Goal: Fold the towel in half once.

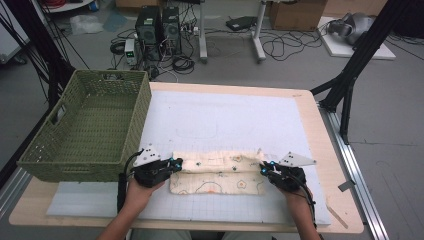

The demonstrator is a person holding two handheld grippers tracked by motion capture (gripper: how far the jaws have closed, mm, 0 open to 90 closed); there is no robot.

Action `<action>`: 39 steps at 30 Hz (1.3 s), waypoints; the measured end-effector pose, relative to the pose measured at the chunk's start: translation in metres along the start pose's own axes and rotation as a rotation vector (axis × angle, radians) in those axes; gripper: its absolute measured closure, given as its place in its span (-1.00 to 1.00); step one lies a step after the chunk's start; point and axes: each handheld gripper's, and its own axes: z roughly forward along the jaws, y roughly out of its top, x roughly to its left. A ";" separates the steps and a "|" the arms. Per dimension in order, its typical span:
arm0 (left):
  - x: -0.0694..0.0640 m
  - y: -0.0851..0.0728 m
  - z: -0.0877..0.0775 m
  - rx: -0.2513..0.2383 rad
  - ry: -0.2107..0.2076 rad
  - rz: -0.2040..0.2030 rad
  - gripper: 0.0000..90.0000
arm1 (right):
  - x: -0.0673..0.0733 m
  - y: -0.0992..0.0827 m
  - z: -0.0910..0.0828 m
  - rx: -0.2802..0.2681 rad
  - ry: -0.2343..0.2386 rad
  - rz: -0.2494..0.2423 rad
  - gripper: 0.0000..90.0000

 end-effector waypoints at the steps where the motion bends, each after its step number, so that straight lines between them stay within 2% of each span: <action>1: -0.001 0.000 -0.001 -0.004 -0.002 -0.003 0.92 | 0.000 0.000 -0.001 0.001 -0.004 -0.004 0.72; 8: -0.004 -0.004 -0.007 0.005 -0.014 -0.004 0.92 | -0.001 -0.001 -0.021 -0.039 -0.007 0.003 0.58; 11: -0.006 -0.007 -0.010 0.009 -0.020 0.001 0.92 | -0.002 -0.003 -0.032 -0.059 -0.026 0.016 0.57; 16: -0.008 -0.009 -0.011 0.012 -0.026 -0.004 0.92 | -0.001 -0.006 -0.038 -0.059 -0.042 0.021 0.57; 20: -0.009 -0.009 -0.013 0.011 -0.030 0.000 0.92 | -0.001 -0.003 -0.046 -0.089 -0.069 0.030 0.59; 22: -0.009 -0.010 -0.014 0.010 -0.034 -0.005 0.92 | 0.000 -0.002 -0.047 -0.094 -0.057 0.036 0.59; 24: -0.010 -0.011 -0.016 0.012 -0.038 -0.003 0.92 | 0.004 -0.002 -0.044 -0.075 -0.035 0.034 0.58; 26: -0.010 -0.012 -0.017 0.013 -0.034 -0.004 0.92 | 0.011 -0.003 -0.037 -0.046 -0.002 0.006 0.56; 30: -0.010 -0.014 -0.019 0.015 -0.035 -0.009 0.92 | 0.024 -0.004 -0.020 0.047 0.085 -0.036 0.51; 32: -0.010 -0.014 -0.019 0.014 -0.038 -0.009 0.92 | 0.028 -0.006 -0.011 0.116 0.099 -0.056 0.51; 33: -0.010 -0.014 -0.019 0.013 -0.038 -0.009 0.92 | 0.030 -0.007 -0.008 0.141 0.108 -0.071 0.59; 34: -0.010 -0.014 -0.019 0.014 -0.037 -0.008 0.92 | 0.032 -0.008 -0.006 0.149 0.113 -0.076 0.70; 35: -0.010 -0.014 -0.019 0.016 -0.036 -0.007 0.92 | 0.031 -0.008 -0.006 0.153 0.122 -0.075 0.90; 36: -0.009 -0.014 -0.019 0.014 -0.034 -0.012 0.91 | 0.031 -0.006 -0.006 0.163 0.122 -0.078 0.97; 39: -0.010 -0.014 -0.022 0.009 -0.037 0.002 0.91 | 0.032 -0.004 -0.009 0.150 0.129 -0.078 0.99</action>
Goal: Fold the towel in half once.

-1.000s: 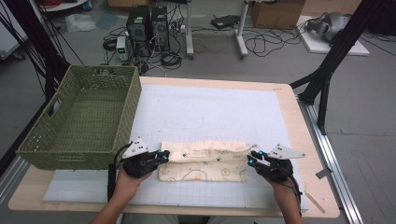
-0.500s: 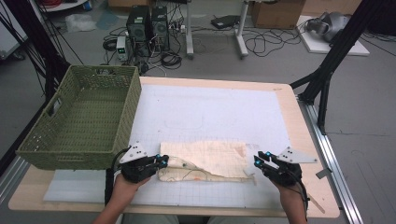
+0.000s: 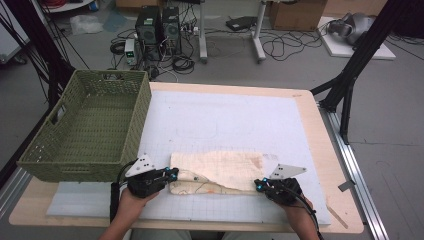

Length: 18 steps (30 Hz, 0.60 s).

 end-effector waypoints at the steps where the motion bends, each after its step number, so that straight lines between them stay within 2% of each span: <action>1: -0.001 0.000 -0.001 -0.004 -0.002 0.000 0.91 | -0.001 0.001 -0.002 -0.014 0.009 0.008 0.99; 5: -0.002 0.000 -0.005 -0.011 -0.006 0.002 0.92 | -0.001 0.003 -0.013 -0.058 0.013 0.027 0.99; 9: -0.002 -0.002 -0.007 -0.004 -0.006 -0.004 0.92 | 0.004 0.002 -0.019 -0.058 0.022 0.025 0.99; 11: -0.001 -0.004 -0.006 0.019 -0.016 -0.019 0.89 | 0.004 0.002 -0.018 -0.048 0.016 0.022 0.99; 12: -0.001 -0.005 -0.005 0.038 -0.020 -0.033 0.80 | 0.005 0.001 -0.016 -0.029 -0.005 0.010 0.98; 14: -0.001 -0.006 -0.002 0.052 -0.007 -0.065 0.30 | 0.004 -0.002 -0.010 0.009 -0.018 -0.005 0.89; 15: 0.000 -0.005 -0.003 0.045 -0.003 -0.068 0.16 | 0.003 -0.002 -0.010 0.006 -0.022 0.000 0.84; 18: 0.002 0.000 -0.008 -0.015 0.013 -0.068 0.00 | 0.000 0.000 -0.015 -0.048 -0.039 0.023 0.72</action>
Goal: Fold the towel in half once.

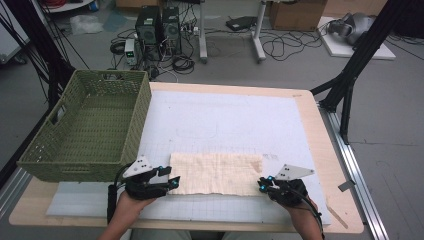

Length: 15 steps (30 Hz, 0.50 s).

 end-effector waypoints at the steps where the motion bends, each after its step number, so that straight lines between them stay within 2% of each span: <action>1: 0.002 0.002 -0.001 -0.012 0.009 0.002 -0.01 | -0.002 0.001 -0.001 -0.017 -0.007 0.008 0.69; 6: 0.013 0.013 0.006 -0.030 0.055 -0.015 0.01 | -0.010 0.006 0.007 -0.083 -0.036 0.066 0.48; 10: 0.023 0.023 0.013 -0.049 0.069 -0.018 0.14 | -0.012 0.015 0.013 -0.096 -0.069 0.054 0.46; 12: 0.029 0.027 0.018 -0.054 0.069 -0.038 0.23 | -0.014 0.019 0.013 -0.113 -0.071 0.058 0.46; 15: 0.035 0.028 0.025 -0.046 0.082 -0.041 0.34 | -0.019 0.026 0.019 -0.119 -0.077 0.064 0.44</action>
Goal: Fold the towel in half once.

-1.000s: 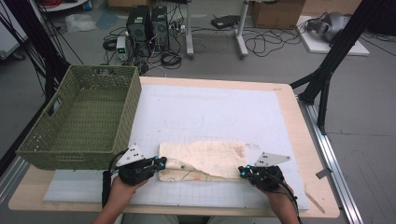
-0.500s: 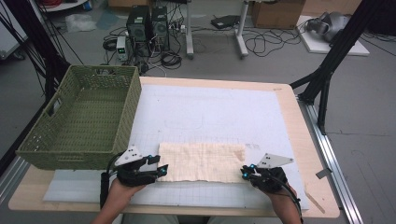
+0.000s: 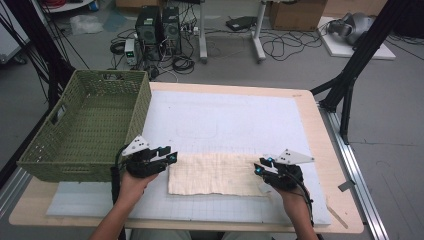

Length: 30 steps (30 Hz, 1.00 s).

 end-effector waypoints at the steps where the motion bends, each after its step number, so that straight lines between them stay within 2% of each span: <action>1: 0.001 -0.001 0.003 0.012 0.005 -0.001 0.37 | -0.001 0.002 0.004 -0.002 -0.005 -0.002 0.43; 6: 0.004 -0.003 0.018 0.081 0.037 0.028 0.46 | -0.004 0.015 0.032 0.028 0.000 0.009 0.43; 10: 0.002 -0.002 0.028 0.152 0.070 0.057 0.58 | -0.007 0.018 0.053 0.081 -0.003 0.006 0.51; 12: 0.001 -0.001 0.032 0.177 0.085 0.075 0.59 | -0.008 0.016 0.060 0.124 -0.026 -0.005 0.53; 14: 0.001 -0.003 0.036 0.202 0.105 0.097 0.62 | -0.013 0.012 0.064 0.158 -0.049 0.005 0.53; 15: 0.001 -0.005 0.038 0.222 0.112 0.106 0.63 | -0.016 0.011 0.064 0.148 -0.041 0.026 0.53; 17: 0.002 -0.007 0.041 0.258 0.129 0.133 0.63 | -0.020 0.010 0.062 0.149 -0.068 0.033 0.54; 19: 0.001 -0.008 0.041 0.259 0.138 0.149 0.66 | -0.025 0.008 0.060 0.142 -0.079 0.056 0.53; 21: -0.001 -0.008 0.042 0.264 0.157 0.187 0.70 | -0.029 0.004 0.057 0.133 -0.098 0.077 0.53; 22: -0.001 -0.008 0.042 0.262 0.162 0.190 0.73 | -0.032 0.002 0.054 0.124 -0.108 0.083 0.53; 26: -0.002 -0.010 0.042 0.249 0.182 0.188 0.76 | -0.040 -0.003 0.046 0.116 -0.172 0.109 0.46; 29: -0.002 -0.010 0.040 0.241 0.187 0.171 0.75 | -0.040 -0.003 0.044 0.113 -0.179 0.110 0.45; 30: -0.002 -0.009 0.039 0.234 0.190 0.164 0.70 | -0.039 -0.002 0.042 0.094 -0.178 0.104 0.45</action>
